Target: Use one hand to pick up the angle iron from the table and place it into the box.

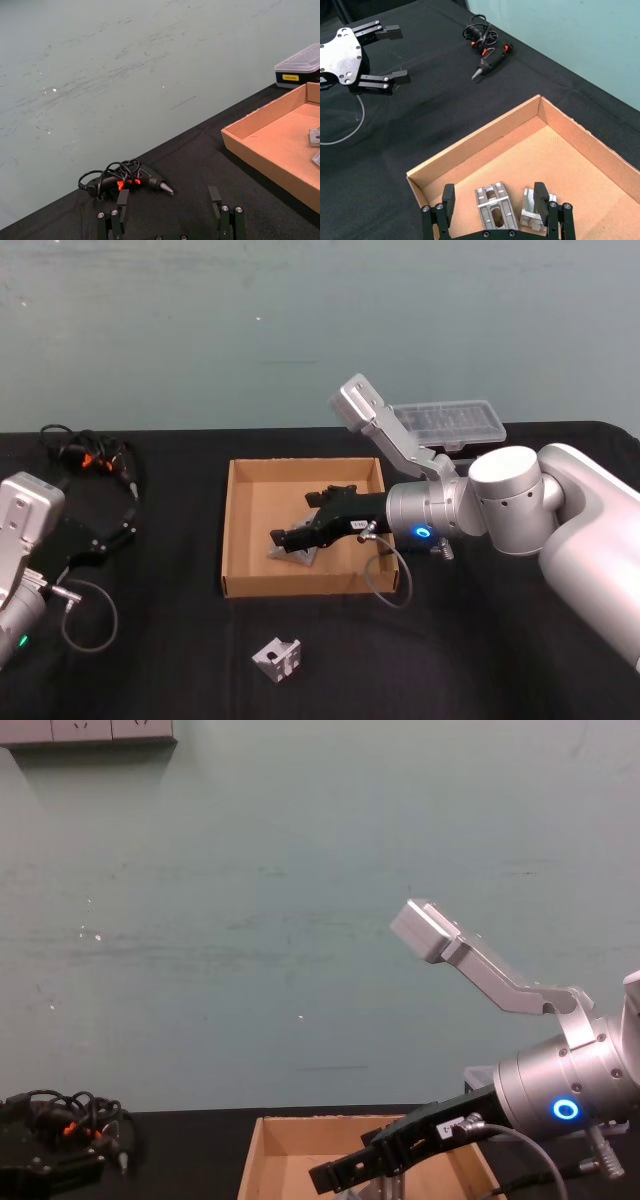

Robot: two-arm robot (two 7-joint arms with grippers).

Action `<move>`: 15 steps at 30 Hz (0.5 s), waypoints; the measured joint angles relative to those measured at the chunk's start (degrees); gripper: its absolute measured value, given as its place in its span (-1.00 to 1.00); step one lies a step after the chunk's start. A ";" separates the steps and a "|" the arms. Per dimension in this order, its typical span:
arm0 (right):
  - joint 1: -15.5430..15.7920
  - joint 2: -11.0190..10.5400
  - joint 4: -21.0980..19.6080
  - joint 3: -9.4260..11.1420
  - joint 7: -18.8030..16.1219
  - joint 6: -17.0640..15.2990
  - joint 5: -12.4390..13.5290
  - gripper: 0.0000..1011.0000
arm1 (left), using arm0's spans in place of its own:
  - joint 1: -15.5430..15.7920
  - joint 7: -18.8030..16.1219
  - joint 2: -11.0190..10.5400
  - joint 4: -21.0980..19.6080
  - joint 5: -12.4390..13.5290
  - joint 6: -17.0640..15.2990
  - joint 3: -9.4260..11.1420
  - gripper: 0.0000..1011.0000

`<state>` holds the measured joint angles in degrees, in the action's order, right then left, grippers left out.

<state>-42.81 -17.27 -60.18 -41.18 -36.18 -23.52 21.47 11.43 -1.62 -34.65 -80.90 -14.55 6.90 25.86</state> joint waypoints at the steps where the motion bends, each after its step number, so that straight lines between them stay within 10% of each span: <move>1: 0.00 -0.01 0.00 0.00 0.01 0.01 0.00 0.98 | 0.00 0.00 0.00 0.00 0.00 0.00 0.00 0.98; 15: 3.39 -2.06 -4.18 2.51 -0.22 3.17 1.51 0.98 | 0.00 0.00 0.00 0.00 0.00 0.00 0.00 0.98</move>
<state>-39.41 -19.32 -64.36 -38.67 -36.41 -20.36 22.98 11.43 -1.62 -34.65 -80.90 -14.55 6.90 25.86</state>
